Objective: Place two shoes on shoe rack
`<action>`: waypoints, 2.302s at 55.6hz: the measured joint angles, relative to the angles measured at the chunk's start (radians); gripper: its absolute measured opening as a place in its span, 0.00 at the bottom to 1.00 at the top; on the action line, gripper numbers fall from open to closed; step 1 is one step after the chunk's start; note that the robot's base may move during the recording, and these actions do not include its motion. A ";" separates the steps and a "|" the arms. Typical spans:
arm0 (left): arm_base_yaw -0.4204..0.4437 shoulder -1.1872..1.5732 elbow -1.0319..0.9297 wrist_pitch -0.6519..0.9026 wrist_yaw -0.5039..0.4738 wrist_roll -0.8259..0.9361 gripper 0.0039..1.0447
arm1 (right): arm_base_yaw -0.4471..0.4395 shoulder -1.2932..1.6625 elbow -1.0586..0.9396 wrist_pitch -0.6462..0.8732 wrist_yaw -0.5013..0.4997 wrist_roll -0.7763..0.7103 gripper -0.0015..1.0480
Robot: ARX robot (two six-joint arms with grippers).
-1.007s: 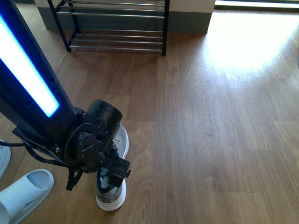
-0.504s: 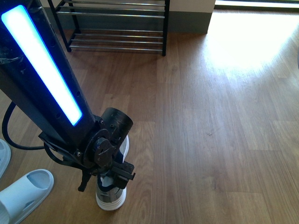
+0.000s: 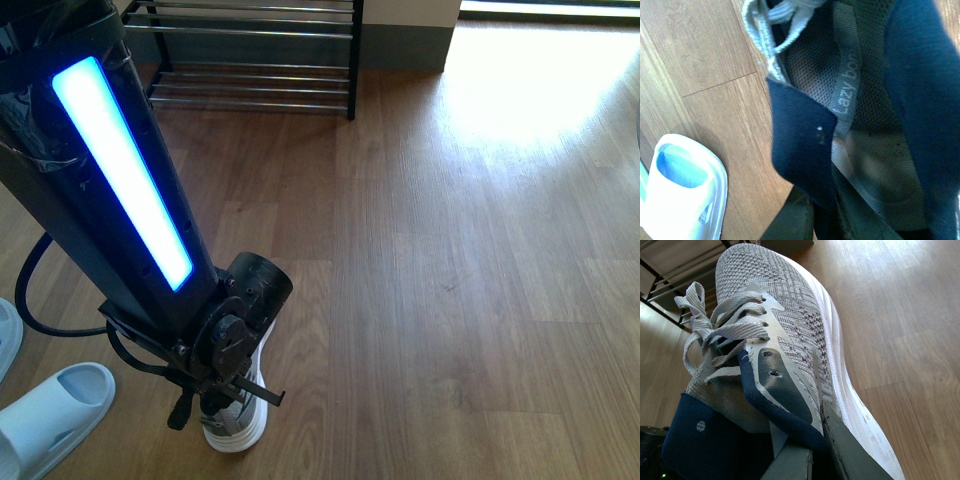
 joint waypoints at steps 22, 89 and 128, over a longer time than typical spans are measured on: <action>0.027 -0.018 -0.026 0.054 0.029 0.048 0.01 | 0.000 0.000 0.000 0.000 0.000 0.000 0.01; 0.155 -1.497 -0.856 0.305 -0.102 -0.032 0.01 | 0.000 0.000 0.000 0.000 0.000 0.000 0.01; 0.147 -1.900 -0.860 0.100 -0.174 -0.124 0.01 | 0.000 0.000 0.000 0.000 0.000 0.000 0.01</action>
